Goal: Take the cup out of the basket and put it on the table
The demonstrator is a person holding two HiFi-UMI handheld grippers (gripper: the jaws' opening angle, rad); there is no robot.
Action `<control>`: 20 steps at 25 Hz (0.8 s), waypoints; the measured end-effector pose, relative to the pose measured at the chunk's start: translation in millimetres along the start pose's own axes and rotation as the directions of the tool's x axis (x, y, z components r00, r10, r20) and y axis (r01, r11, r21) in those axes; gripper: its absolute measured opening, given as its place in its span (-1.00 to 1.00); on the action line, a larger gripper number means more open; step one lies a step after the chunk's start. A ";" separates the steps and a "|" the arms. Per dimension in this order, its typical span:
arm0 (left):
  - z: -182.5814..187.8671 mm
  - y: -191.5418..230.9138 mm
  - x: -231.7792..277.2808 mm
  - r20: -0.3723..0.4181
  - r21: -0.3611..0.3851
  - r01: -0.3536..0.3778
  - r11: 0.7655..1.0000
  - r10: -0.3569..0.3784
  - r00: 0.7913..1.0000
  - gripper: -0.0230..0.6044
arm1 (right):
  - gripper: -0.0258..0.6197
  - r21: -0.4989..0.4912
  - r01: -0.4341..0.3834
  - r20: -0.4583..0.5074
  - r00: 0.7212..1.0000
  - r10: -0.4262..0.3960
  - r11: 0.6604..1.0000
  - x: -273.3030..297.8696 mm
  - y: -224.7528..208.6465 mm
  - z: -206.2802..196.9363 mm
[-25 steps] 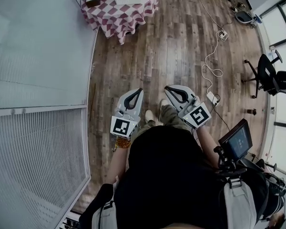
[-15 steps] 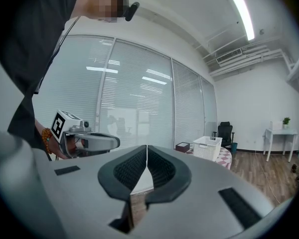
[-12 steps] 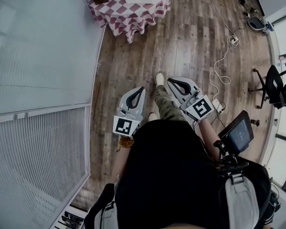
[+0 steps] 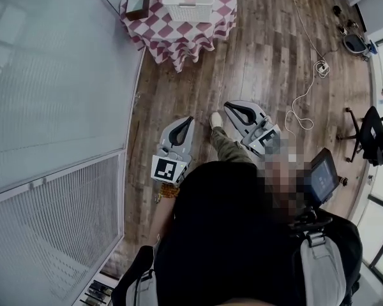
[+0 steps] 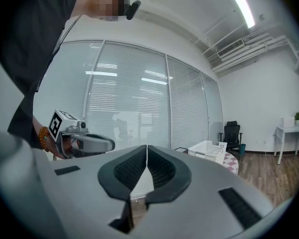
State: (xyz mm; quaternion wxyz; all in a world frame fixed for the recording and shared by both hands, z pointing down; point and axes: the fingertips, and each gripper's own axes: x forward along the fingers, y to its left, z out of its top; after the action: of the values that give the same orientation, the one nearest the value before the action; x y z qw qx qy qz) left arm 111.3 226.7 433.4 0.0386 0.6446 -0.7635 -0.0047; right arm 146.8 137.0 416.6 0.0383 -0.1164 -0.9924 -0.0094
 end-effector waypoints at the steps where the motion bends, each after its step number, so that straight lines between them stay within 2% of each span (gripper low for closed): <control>1: 3.5 4.2 14.7 -0.007 -0.001 0.006 1.000 -0.006 1.000 -0.91 | -0.88 0.005 0.003 -0.001 1.000 -0.003 1.000 4.4 -14.9 -0.9; 6: 9.3 27.3 84.4 -0.069 0.014 0.039 0.999 -0.038 0.997 -0.91 | -0.88 0.038 0.028 -0.007 1.000 -0.028 0.999 25.0 -83.7 -8.8; 14: 18.2 59.0 178.6 -0.036 0.022 0.081 0.997 -0.080 0.996 -0.91 | -0.88 0.049 0.056 -0.017 0.998 -0.055 0.997 46.0 -175.7 -15.5; 20: 23.3 80.4 210.0 -0.029 -0.015 0.044 0.999 -0.044 0.999 -0.91 | -0.88 0.045 0.051 -0.040 0.998 -0.049 0.998 65.9 -218.4 -21.7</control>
State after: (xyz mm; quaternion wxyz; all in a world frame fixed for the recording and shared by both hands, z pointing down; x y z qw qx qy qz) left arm -4.2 32.5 425.9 0.0542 0.6611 -0.7484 -0.0017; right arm 33.8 -60.8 441.3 0.0601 -0.0905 -0.9940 0.0100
